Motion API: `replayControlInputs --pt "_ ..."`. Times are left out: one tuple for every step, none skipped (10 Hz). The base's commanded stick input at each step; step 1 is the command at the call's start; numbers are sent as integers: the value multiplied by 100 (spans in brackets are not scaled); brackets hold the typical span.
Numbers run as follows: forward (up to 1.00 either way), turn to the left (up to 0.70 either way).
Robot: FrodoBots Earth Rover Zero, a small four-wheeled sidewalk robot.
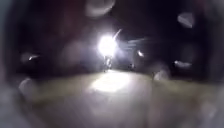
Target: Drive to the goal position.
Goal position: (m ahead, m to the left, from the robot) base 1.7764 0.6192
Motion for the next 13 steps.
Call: replayControlInputs --pt "100 -7" --pt "100 -8" --pt "100 -9" --pt "100 -9" --pt "100 -8" --pt "100 -6" --pt "100 -5" --pt "100 -3" --pt "100 -2" --pt "100 0" --pt "100 1" --pt "100 3" --pt "100 5"
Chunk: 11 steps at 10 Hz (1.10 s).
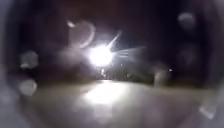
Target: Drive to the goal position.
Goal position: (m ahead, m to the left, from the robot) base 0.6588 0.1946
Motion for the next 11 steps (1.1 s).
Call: replayControlInputs --pt "100 5" --pt "100 4" --pt "100 3" --pt "100 2" --pt "100 2" --pt "25 0" --pt "0 0" --pt "0 0" --pt "0 0" --pt "0 0" --pt "0 0"
